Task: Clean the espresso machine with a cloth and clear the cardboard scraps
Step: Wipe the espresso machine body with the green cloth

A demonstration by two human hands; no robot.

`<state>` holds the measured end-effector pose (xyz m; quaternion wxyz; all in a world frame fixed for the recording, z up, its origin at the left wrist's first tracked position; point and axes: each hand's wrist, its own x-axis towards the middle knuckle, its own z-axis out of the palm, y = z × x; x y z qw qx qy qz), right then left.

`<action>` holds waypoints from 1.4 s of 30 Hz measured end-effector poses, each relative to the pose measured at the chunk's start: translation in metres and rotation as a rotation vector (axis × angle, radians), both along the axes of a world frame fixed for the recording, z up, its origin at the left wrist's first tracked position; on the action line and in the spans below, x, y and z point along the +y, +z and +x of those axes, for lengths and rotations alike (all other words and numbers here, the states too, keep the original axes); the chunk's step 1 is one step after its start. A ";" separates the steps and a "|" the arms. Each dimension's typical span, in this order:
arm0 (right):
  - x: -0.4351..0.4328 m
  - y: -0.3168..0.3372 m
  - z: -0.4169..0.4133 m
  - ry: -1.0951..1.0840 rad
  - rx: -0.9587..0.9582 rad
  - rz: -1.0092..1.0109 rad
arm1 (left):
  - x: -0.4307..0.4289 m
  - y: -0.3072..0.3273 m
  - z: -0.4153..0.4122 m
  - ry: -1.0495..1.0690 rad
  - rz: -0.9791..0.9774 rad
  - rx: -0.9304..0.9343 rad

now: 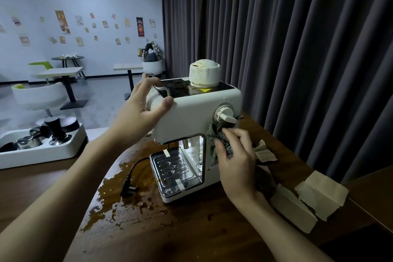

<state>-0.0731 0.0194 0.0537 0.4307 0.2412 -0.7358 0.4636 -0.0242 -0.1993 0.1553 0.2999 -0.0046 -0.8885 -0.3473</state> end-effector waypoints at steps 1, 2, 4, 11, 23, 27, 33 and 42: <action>-0.001 -0.001 -0.001 -0.008 -0.037 -0.054 | 0.001 0.000 0.000 0.004 -0.003 -0.001; -0.002 0.000 -0.002 -0.019 -0.065 -0.099 | 0.001 -0.001 -0.001 0.008 -0.006 -0.002; -0.006 0.003 -0.004 -0.043 -0.085 -0.148 | 0.002 0.000 -0.002 0.001 0.001 0.000; -0.009 0.008 0.010 0.007 -0.043 -0.060 | -0.002 -0.001 -0.005 -0.048 0.065 0.007; -0.030 0.029 0.026 0.038 -0.005 -0.081 | -0.004 -0.001 -0.003 -0.032 0.060 -0.014; -0.030 0.051 0.024 0.010 0.081 -0.113 | -0.002 0.000 -0.002 -0.073 0.103 -0.017; -0.037 0.043 0.017 -0.040 0.090 -0.010 | -0.001 0.000 -0.003 -0.065 0.083 -0.010; -0.001 0.006 -0.001 -0.075 -0.101 -0.068 | -0.004 0.001 -0.003 -0.062 0.056 -0.019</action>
